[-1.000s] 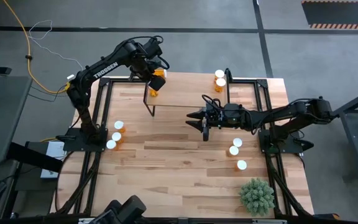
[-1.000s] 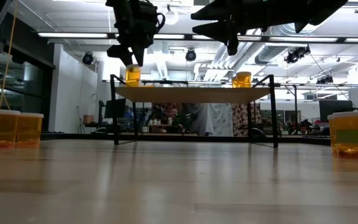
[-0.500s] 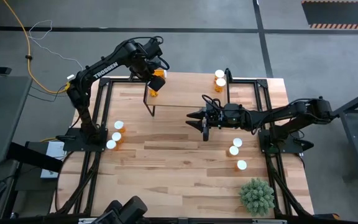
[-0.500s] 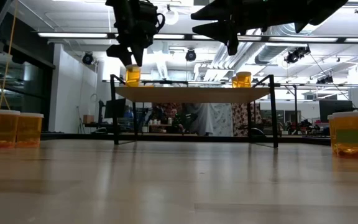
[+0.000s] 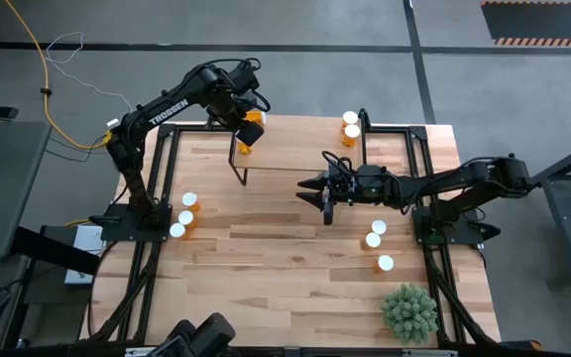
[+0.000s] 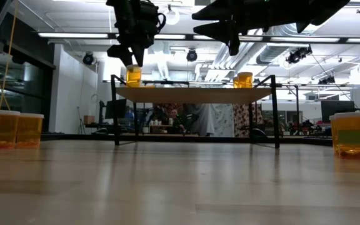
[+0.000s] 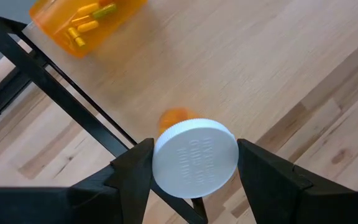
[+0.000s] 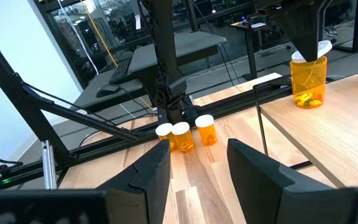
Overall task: Pick and place medicine bottles onto shelf by color
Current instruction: Put the yellow pill bottle on the shelf
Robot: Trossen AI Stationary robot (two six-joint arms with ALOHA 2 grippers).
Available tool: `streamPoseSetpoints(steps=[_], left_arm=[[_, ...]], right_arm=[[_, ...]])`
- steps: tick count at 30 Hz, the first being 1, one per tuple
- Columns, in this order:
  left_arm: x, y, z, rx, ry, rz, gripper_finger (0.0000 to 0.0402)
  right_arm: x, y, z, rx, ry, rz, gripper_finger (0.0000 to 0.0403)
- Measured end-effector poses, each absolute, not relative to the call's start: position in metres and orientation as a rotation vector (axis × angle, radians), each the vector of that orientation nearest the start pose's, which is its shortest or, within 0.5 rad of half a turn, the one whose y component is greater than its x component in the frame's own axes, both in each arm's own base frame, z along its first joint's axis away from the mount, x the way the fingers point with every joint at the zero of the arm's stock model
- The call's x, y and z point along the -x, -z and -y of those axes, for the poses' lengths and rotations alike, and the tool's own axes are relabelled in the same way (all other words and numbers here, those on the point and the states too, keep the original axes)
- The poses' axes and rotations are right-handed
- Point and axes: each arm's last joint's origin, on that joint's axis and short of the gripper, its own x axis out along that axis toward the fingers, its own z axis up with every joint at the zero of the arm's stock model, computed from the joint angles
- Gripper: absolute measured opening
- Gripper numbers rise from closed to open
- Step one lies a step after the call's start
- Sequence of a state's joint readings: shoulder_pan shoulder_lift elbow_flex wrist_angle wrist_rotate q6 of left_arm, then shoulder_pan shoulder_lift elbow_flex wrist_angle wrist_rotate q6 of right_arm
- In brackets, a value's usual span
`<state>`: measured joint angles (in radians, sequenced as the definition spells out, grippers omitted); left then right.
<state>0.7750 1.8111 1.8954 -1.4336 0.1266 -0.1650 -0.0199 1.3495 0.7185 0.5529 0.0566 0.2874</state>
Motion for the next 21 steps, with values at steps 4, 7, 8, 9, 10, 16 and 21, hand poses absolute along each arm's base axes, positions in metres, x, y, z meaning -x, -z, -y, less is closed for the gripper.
streamPoseSetpoints(steps=[4,7,8,9,10,16,21], left_arm=[[-0.2478,-0.3462,-0.2369,0.745,-0.637,-1.194,0.0207],[-0.2477,-0.3462,-0.2370,0.735,-0.634,-1.197,0.0207],[-0.2477,-0.3462,-0.2370,0.734,-0.635,-1.198,0.0207],[-0.2477,-0.3462,-0.2370,0.734,-0.634,-1.198,0.0207],[-0.2477,-0.3462,-0.2370,0.734,-0.635,-1.198,0.0207],[-0.2468,-0.3460,-0.2369,0.729,-0.646,-1.208,0.0207],[-0.2477,-0.3460,-0.2360,0.716,-0.642,-1.213,0.0207]], right_arm=[[-0.2915,-0.2574,0.0075,-0.286,0.087,-0.066,0.0152],[-0.2915,-0.2574,0.0075,-0.286,0.087,-0.066,0.0152],[-0.2915,-0.2574,0.0074,-0.286,0.087,-0.066,0.0152],[-0.2915,-0.2574,0.0075,-0.286,0.087,-0.066,0.0152],[-0.2915,-0.2574,0.0075,-0.286,0.087,-0.066,0.0152],[-0.2915,-0.2574,0.0074,-0.286,0.087,-0.067,0.0152],[-0.2915,-0.2573,0.0074,-0.286,0.087,-0.068,0.0152]])
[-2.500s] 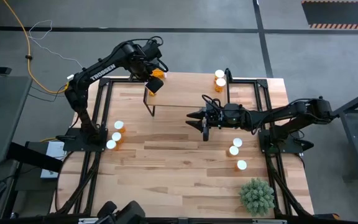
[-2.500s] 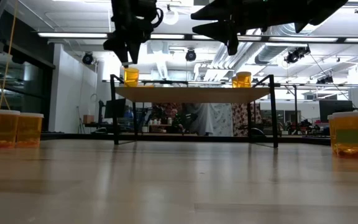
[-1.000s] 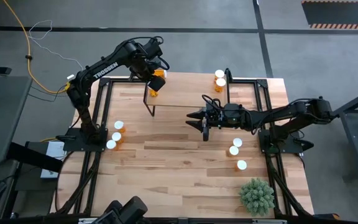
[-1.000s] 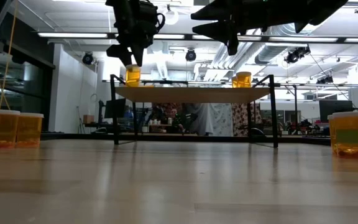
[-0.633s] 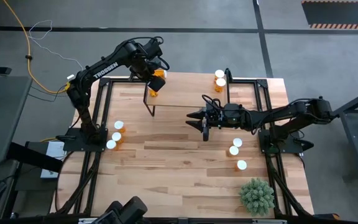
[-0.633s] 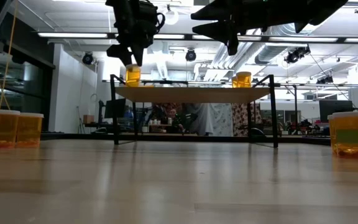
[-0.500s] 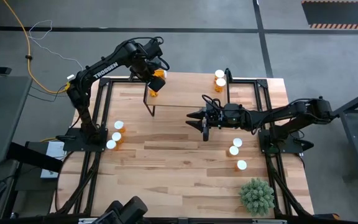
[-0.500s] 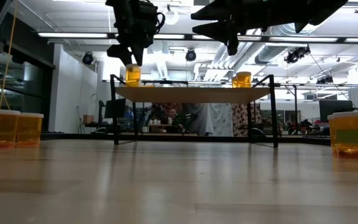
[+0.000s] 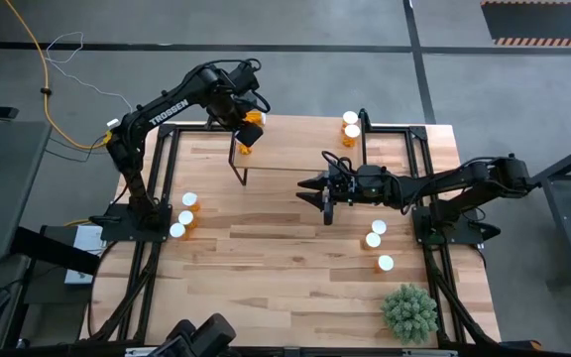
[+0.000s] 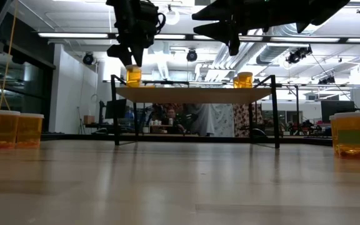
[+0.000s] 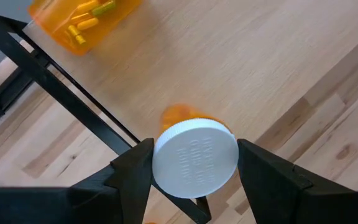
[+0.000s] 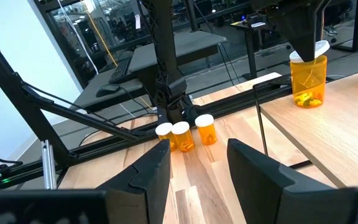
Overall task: Pick and place medicine bottles onto shelf by color
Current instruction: Put the yellow pill bottle on the shelf
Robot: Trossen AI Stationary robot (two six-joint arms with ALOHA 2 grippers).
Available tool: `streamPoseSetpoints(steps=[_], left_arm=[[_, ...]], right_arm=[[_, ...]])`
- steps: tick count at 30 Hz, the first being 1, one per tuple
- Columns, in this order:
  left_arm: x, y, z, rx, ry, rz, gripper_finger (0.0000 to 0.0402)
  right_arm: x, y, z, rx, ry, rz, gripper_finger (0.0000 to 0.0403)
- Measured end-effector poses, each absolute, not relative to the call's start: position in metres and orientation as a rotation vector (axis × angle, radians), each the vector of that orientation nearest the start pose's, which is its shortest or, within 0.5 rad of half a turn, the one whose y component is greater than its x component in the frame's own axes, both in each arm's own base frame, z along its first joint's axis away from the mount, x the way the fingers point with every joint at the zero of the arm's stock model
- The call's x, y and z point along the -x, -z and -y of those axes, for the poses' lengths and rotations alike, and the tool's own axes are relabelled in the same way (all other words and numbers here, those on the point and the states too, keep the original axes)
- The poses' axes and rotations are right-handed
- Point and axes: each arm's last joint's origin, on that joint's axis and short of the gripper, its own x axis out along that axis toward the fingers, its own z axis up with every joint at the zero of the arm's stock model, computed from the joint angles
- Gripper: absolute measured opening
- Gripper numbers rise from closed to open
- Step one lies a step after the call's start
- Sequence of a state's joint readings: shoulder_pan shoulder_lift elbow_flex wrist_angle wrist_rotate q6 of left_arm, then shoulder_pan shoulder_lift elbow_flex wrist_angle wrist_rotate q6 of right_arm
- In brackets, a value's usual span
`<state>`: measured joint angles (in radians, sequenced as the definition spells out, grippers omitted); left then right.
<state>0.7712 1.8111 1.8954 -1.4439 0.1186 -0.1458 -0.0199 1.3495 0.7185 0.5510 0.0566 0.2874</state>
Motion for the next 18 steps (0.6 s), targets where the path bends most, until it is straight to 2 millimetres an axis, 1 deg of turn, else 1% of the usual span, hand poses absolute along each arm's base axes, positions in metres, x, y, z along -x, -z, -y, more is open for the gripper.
streamPoseSetpoints(steps=[6,14,18], left_arm=[[-0.249,-0.345,-0.236,0.713,-0.639,-1.212,0.0207],[-0.256,-0.336,-0.240,0.715,-0.624,-1.234,0.0207],[-0.257,-0.335,-0.241,0.713,-0.628,-1.235,0.0207]], right_arm=[[-0.292,-0.257,0.007,-0.286,0.087,-0.068,0.0152],[-0.292,-0.257,0.007,-0.286,0.088,-0.068,0.0152],[-0.292,-0.257,0.007,-0.286,0.088,-0.069,0.0152]])
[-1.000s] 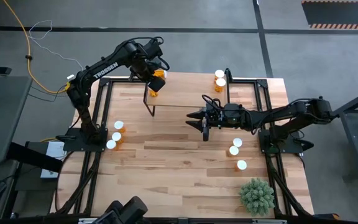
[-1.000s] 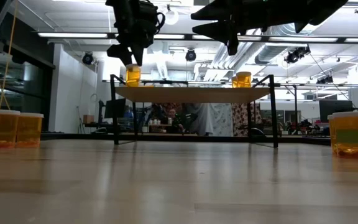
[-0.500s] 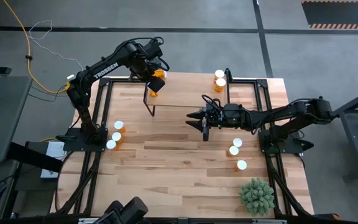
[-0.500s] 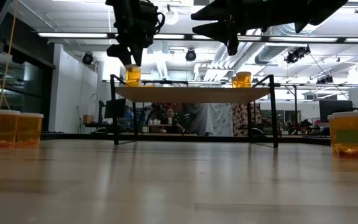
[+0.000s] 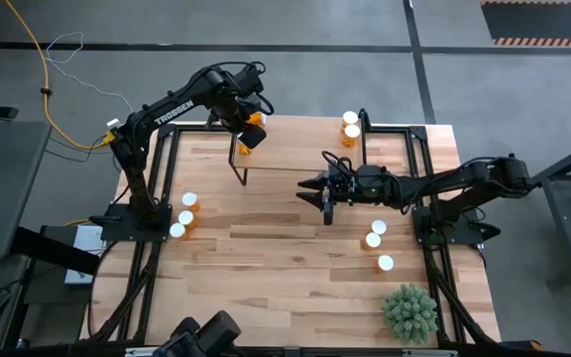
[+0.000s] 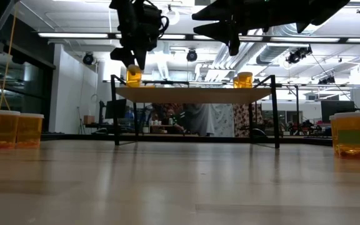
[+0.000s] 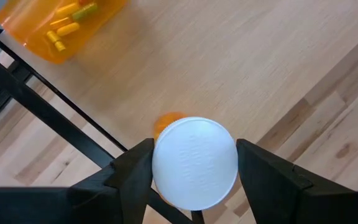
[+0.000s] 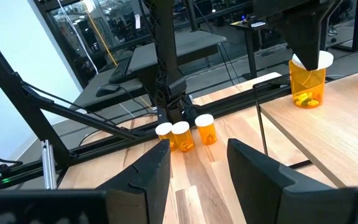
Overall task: Pick and place medicine bottles onto shelf by color
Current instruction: Put the yellow pill bottle on the shelf
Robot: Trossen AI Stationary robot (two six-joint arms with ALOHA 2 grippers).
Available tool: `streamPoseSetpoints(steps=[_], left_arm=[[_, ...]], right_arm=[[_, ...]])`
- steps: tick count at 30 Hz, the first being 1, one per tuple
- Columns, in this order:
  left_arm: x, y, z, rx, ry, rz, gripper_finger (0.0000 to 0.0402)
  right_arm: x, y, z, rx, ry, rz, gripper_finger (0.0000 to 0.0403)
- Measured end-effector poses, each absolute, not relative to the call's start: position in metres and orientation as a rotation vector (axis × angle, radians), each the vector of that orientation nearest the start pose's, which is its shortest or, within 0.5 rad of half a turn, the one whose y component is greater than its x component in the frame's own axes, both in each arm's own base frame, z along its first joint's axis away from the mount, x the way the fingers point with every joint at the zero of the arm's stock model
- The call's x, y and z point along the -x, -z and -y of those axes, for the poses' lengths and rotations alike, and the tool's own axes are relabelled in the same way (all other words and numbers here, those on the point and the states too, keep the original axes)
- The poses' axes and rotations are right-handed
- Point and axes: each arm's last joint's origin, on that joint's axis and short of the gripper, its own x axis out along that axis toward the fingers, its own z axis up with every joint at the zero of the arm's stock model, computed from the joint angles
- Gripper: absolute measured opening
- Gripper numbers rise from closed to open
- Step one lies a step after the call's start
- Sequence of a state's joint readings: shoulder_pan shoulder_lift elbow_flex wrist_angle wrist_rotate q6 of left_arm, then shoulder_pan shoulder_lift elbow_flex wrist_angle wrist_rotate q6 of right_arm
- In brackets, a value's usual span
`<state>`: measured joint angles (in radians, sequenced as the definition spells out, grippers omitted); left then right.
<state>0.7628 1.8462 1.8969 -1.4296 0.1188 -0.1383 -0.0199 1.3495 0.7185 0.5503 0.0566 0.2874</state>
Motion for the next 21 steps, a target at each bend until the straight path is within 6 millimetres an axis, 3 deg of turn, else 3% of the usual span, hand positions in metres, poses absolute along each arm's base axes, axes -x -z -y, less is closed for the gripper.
streamPoseSetpoints(steps=[21], left_arm=[[-0.247,-0.347,-0.234,0.677,-0.669,-1.231,0.0207]], right_arm=[[-0.292,-0.257,0.007,-0.286,0.088,-0.070,0.0152]])
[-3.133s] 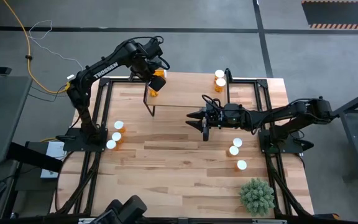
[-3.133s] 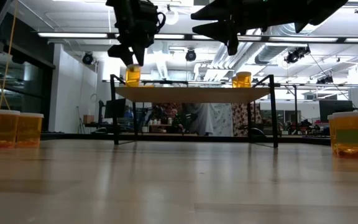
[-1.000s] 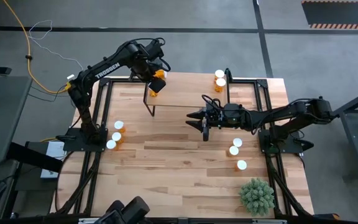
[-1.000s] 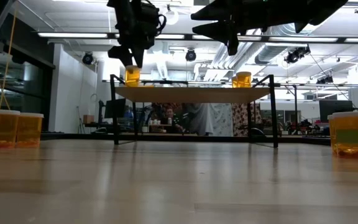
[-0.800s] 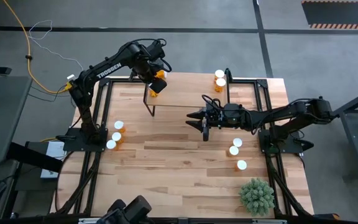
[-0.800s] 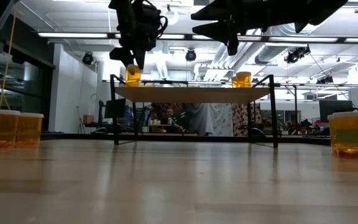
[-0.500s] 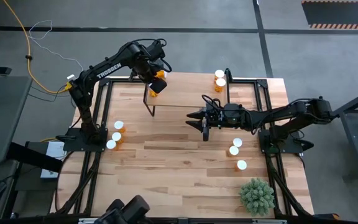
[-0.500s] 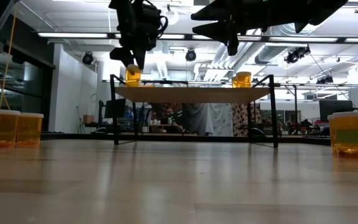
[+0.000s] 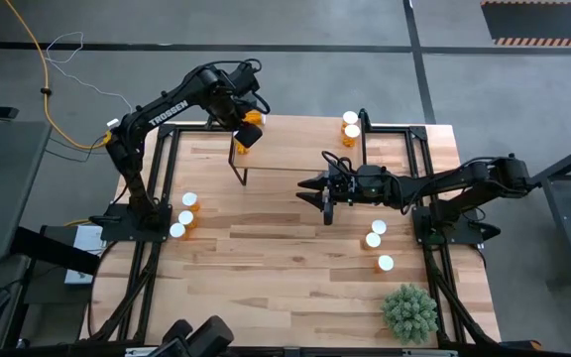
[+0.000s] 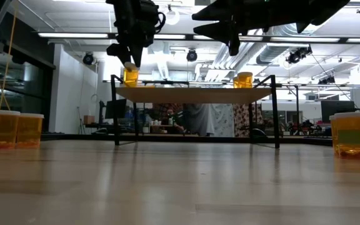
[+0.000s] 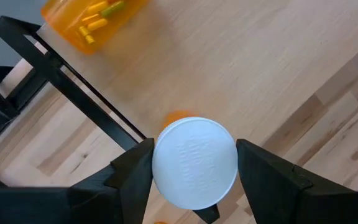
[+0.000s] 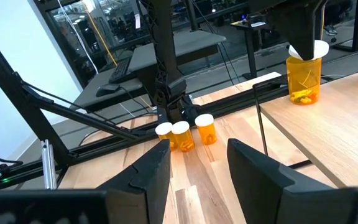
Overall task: Pick and place medicine bottles onto shelf by color
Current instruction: Put the yellow pill bottle on the shelf
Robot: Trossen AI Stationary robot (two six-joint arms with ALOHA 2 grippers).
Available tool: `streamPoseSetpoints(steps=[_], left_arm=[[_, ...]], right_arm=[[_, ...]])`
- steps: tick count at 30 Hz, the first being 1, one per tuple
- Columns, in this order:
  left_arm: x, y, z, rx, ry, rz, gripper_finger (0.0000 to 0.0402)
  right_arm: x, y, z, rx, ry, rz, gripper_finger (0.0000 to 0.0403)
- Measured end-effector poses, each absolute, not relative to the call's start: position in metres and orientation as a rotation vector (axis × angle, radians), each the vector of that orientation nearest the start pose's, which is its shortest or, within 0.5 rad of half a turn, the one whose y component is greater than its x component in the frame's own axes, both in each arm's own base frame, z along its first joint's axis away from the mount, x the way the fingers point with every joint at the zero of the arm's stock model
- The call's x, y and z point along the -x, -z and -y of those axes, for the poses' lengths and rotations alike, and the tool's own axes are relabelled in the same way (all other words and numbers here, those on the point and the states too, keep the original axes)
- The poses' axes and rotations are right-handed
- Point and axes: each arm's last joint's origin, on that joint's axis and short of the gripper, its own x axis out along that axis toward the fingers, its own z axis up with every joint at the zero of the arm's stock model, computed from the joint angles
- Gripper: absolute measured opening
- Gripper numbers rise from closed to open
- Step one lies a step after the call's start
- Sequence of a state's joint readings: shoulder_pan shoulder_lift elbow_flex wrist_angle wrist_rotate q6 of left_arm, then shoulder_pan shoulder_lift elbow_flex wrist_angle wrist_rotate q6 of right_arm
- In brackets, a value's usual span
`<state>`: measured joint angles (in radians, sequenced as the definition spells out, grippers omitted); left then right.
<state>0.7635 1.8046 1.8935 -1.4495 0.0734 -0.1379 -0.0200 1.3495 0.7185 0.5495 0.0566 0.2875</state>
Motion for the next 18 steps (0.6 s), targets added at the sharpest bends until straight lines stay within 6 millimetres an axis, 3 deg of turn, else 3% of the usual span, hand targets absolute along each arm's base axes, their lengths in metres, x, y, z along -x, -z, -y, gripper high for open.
streamPoseSetpoints(steps=[18], left_arm=[[-0.2455,-0.3477,-0.2316,0.708,-0.677,-1.241,0.0207]], right_arm=[[-0.2914,-0.2562,0.0074,-0.285,0.088,-0.079,0.0152]])
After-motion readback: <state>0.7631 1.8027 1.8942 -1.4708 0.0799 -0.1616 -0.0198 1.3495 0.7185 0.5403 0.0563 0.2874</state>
